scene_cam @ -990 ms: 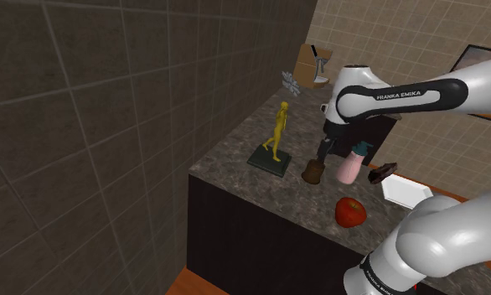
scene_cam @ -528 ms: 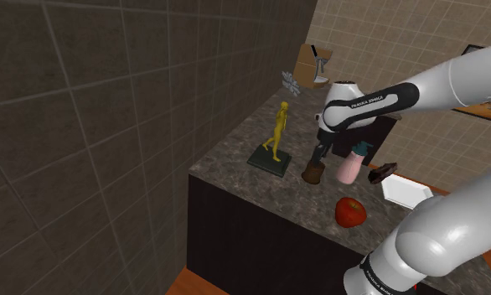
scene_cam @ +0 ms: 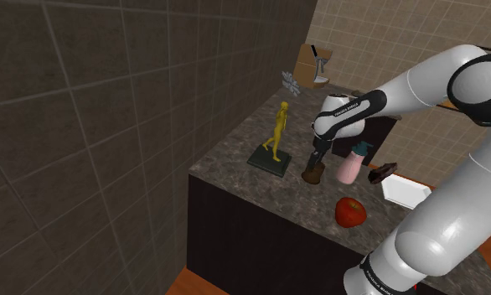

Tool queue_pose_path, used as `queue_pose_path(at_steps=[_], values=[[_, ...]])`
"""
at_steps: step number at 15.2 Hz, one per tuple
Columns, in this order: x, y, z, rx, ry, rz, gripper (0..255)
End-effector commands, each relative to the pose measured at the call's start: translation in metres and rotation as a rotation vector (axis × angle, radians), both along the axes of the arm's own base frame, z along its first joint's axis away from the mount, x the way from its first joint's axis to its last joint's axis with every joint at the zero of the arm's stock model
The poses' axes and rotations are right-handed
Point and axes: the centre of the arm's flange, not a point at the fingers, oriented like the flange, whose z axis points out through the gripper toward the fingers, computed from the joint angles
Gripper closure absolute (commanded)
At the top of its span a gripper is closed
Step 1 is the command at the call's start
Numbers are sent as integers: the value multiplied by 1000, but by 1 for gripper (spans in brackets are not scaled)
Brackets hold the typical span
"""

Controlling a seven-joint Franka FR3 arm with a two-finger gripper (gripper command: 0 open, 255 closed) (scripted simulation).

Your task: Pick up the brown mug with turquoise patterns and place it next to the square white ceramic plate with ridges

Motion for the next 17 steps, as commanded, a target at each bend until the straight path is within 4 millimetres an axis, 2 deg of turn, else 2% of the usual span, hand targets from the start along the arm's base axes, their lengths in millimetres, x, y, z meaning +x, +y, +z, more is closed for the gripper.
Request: queue_pose_path(at_steps=[1,4,11,12,17], values=[[-1,-2,-11,0,-1,0,0],[-2,-2,-25,0,-1,0,0],[-2,-2,-25,0,0,0,0],[-2,-2,-25,0,0,0,255],[-2,-2,-25,0,0,0,255]])
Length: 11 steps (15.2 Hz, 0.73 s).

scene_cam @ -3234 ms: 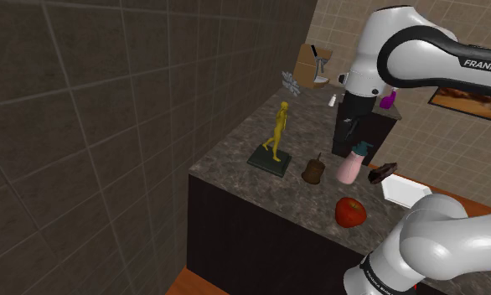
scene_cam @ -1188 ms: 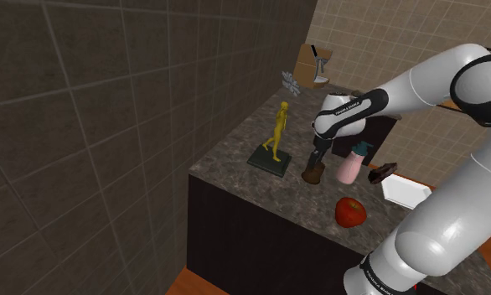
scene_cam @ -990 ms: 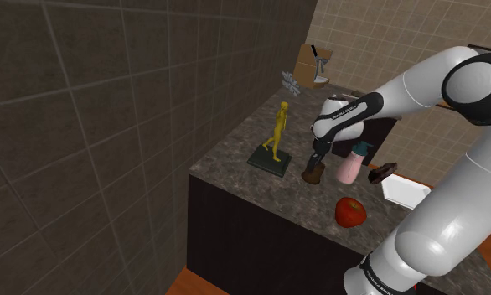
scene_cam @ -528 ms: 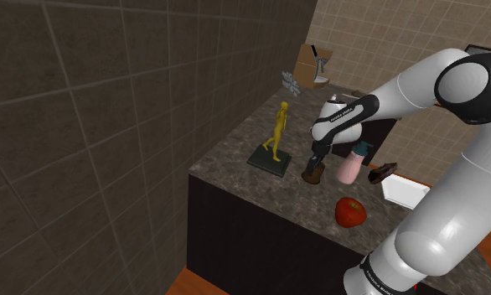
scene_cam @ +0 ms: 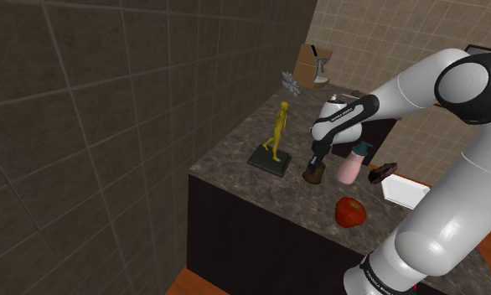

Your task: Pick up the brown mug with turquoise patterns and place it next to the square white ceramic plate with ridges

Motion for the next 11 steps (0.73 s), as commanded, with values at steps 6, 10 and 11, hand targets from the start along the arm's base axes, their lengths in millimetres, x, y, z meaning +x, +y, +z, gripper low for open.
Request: queue_pose_path(at_steps=[6,10,11], values=[[0,0,10,1,1,1,255],[0,0,31,1,1,1,255],[0,0,36,1,1,1,255]])
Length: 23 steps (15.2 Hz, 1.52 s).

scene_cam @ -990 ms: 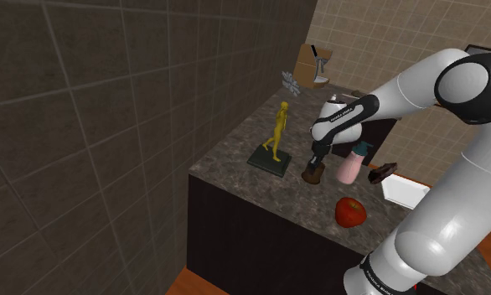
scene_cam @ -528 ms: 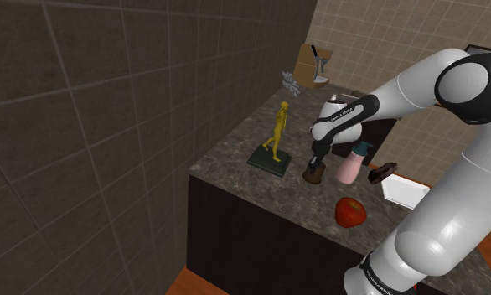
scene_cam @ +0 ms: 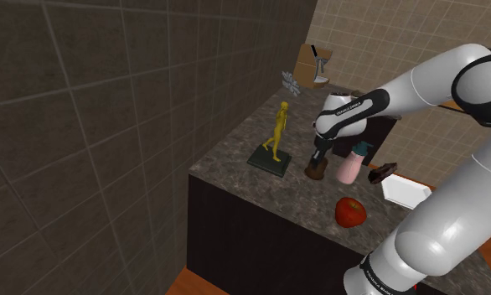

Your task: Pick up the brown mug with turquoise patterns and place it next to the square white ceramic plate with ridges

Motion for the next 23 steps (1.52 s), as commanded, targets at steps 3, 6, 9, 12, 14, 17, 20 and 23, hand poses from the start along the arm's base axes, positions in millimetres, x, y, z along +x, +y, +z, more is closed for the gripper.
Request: queue_pose_path(at_steps=[3,6,9,12,14,17,20,23], values=[[1,0,22,0,0,0,255],[1,0,38,0,0,0,255],[1,0,54,0,0,0,255],[1,0,69,0,0,0,255],[1,0,80,0,0,0,255],[1,0,96,0,0,0,255],[1,0,112,0,0,0,255],[1,0,128,0,0,0,255]])
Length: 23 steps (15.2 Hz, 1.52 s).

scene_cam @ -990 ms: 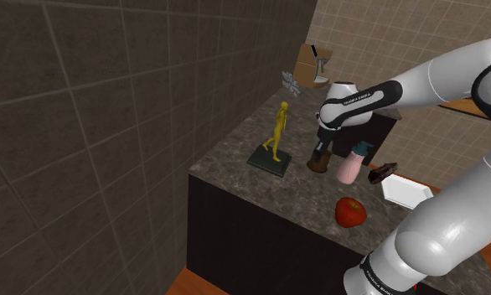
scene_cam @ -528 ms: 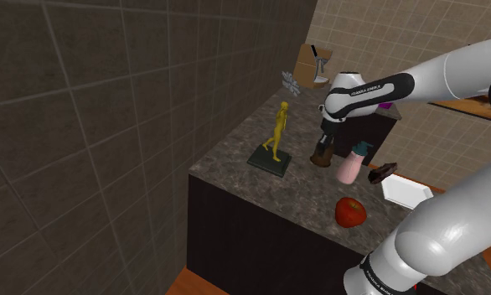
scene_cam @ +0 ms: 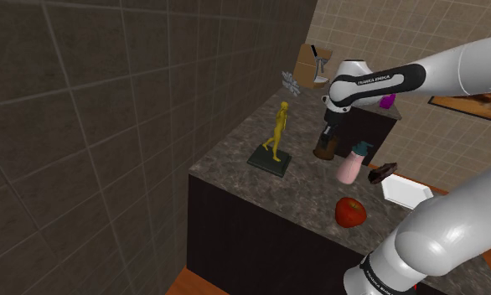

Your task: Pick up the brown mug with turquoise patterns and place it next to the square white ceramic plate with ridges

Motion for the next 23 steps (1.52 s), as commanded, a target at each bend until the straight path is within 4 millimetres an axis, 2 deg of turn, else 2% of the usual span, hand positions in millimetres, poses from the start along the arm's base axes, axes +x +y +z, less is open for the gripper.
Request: queue_pose_path(at_steps=[1,6,23], values=[[-1,0,13,0,0,0,255],[-1,0,39,0,0,0,255],[-53,-209,-22,0,0,0,255]])
